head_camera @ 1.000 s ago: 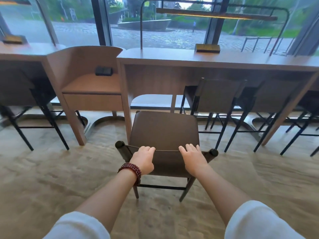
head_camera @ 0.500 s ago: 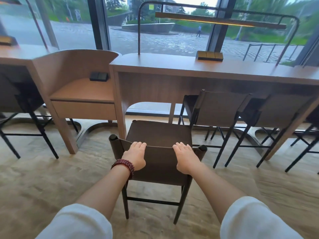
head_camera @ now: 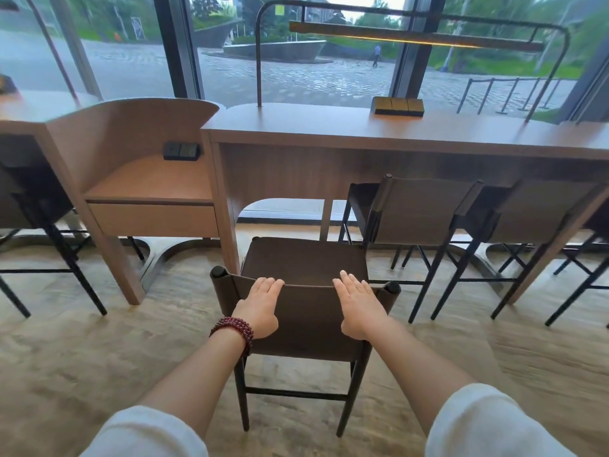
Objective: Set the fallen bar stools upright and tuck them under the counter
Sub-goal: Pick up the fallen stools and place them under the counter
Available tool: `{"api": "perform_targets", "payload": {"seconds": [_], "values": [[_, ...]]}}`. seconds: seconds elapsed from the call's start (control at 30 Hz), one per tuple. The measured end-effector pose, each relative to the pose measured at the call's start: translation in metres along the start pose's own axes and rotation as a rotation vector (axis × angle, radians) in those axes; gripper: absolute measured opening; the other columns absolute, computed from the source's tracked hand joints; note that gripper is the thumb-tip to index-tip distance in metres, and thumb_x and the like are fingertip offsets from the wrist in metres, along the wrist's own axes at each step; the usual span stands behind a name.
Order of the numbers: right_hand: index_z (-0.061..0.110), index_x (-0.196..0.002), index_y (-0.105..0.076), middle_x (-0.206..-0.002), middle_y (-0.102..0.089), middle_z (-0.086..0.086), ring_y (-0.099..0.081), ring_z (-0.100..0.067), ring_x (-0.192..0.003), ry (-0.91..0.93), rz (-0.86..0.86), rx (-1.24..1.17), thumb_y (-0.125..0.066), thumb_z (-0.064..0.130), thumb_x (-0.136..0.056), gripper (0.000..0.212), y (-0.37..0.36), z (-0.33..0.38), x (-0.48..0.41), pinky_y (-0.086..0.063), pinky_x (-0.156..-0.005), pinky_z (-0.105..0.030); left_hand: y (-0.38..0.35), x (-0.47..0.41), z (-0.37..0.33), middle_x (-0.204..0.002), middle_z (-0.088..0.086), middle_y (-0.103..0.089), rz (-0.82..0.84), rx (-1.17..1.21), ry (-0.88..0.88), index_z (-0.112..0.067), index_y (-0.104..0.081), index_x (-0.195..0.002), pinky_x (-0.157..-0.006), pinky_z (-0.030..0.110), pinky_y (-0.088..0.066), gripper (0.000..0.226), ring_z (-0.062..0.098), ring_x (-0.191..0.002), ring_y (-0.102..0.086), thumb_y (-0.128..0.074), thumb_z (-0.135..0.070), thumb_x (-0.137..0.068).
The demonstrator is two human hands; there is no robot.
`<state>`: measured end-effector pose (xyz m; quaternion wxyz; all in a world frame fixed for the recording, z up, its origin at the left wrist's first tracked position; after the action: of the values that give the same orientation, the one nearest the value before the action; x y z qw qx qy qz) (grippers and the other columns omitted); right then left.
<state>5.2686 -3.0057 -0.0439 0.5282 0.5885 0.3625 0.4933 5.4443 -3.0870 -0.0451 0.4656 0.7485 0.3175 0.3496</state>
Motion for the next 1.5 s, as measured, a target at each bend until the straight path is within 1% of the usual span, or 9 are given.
{"api": "perform_targets", "payload": {"seconds": [0.17,0.27,0.37,0.43,0.53,0.73,1.1,1.23,1.5], "values": [[0.019,-0.154,0.000,-0.162,0.006,-0.006,0.006,-0.023,-0.148,-0.040,0.045,-0.083,-0.051,0.008,-0.091,0.082,0.008,0.006,0.006,-0.001,-0.121,-0.040,0.006,0.002,-0.006,-0.160,0.002,-0.008,0.020,0.126,-0.013,-0.016,-0.014,-0.151,-0.119,0.041,-0.016,0.070,0.019,-0.148,0.001,-0.048,-0.002,-0.091],[0.019,-0.154,-0.006,-0.162,-0.004,-0.005,-0.002,-0.021,-0.149,-0.050,-0.046,-0.309,-0.049,0.009,-0.094,0.074,0.020,0.010,0.014,-0.009,-0.120,-0.037,0.021,0.009,-0.009,-0.155,0.007,-0.026,-0.057,0.337,0.017,-0.012,-0.024,-0.149,-0.115,0.033,-0.025,0.063,0.023,-0.144,-0.021,-0.050,-0.005,-0.092],[0.016,-0.151,-0.021,-0.158,-0.023,-0.004,-0.026,-0.021,-0.143,-0.089,-0.180,-0.614,-0.049,0.007,-0.094,0.064,0.029,0.013,0.029,-0.028,-0.113,-0.033,0.032,0.020,-0.005,-0.137,0.009,-0.046,-0.120,0.595,0.104,-0.011,-0.035,-0.141,-0.099,0.031,-0.042,0.052,0.023,-0.125,-0.046,-0.051,-0.005,-0.092],[0.017,-0.148,-0.026,-0.152,-0.034,-0.006,-0.050,-0.021,-0.122,-0.165,-0.183,-0.811,-0.049,0.007,-0.095,0.058,0.027,0.013,0.038,-0.045,-0.096,-0.026,0.034,0.027,-0.002,-0.113,0.005,-0.054,-0.099,0.780,0.185,-0.010,-0.038,-0.136,-0.090,0.030,-0.049,0.047,0.018,-0.104,-0.055,-0.052,-0.004,-0.092],[0.018,-0.144,-0.030,-0.138,-0.047,-0.009,-0.054,-0.021,-0.112,-0.286,-0.140,-0.977,-0.048,0.011,-0.095,0.053,0.017,0.012,0.047,-0.052,-0.093,-0.036,0.033,0.039,0.000,-0.112,0.011,-0.054,-0.048,1.034,0.288,-0.009,-0.040,-0.132,-0.088,0.035,-0.052,0.040,0.022,-0.103,-0.059,-0.050,-0.002,-0.094],[0.014,-0.142,-0.033,-0.100,-0.053,-0.002,-0.057,-0.018,-0.096,-0.452,-0.047,-1.237,-0.050,0.003,-0.095,0.051,0.008,0.018,0.055,-0.053,-0.077,-0.033,0.024,0.056,0.002,-0.114,0.016,-0.059,0.006,1.305,0.384,-0.003,-0.047,-0.122,-0.087,0.039,-0.051,0.025,0.026,-0.099,-0.061,-0.042,-0.007,-0.098],[0.007,-0.140,-0.036,-0.127,-0.053,-0.017,-0.060,-0.029,-0.105,-0.665,-0.065,-1.636,-0.049,0.016,-0.099,0.045,0.006,0.028,0.039,-0.057,-0.073,-0.038,0.024,0.045,0.002,-0.142,0.024,-0.039,0.009,1.656,0.470,-0.002,-0.034,-0.140,-0.103,0.047,-0.043,0.044,0.037,-0.127,-0.045,-0.046,-0.008,-0.098],[0.015,-0.146,-0.028,-0.146,-0.035,-0.023,-0.051,-0.039,-0.122,-0.785,-0.079,-1.920,-0.055,0.023,-0.096,0.057,0.007,0.033,0.031,-0.054,-0.087,-0.050,0.014,0.037,-0.001,-0.151,0.025,-0.023,0.041,1.808,0.567,-0.009,-0.020,-0.147,-0.103,0.054,-0.041,0.057,0.042,-0.134,-0.035,-0.048,-0.016,-0.098],[0.020,-0.144,-0.032,-0.152,-0.026,-0.015,-0.037,-0.046,-0.131,-0.902,-0.014,-2.015,-0.064,0.033,-0.090,0.064,0.002,0.008,-0.002,-0.050,-0.087,-0.061,-0.001,-0.004,-0.012,-0.157,0.013,-0.015,0.077,1.864,0.685,-0.023,-0.028,-0.145,-0.101,0.064,-0.036,0.075,0.044,-0.139,-0.023,-0.070,-0.033,-0.083]]}}
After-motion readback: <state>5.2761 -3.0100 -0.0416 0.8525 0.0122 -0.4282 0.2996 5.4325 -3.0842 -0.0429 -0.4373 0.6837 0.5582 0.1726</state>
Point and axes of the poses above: each hand's wrist, its own x-axis away from the middle knuckle, its own y-axis out of the back of the hand, z = x × y, the point moved 4 cm from there along -x, towards the middle knuckle
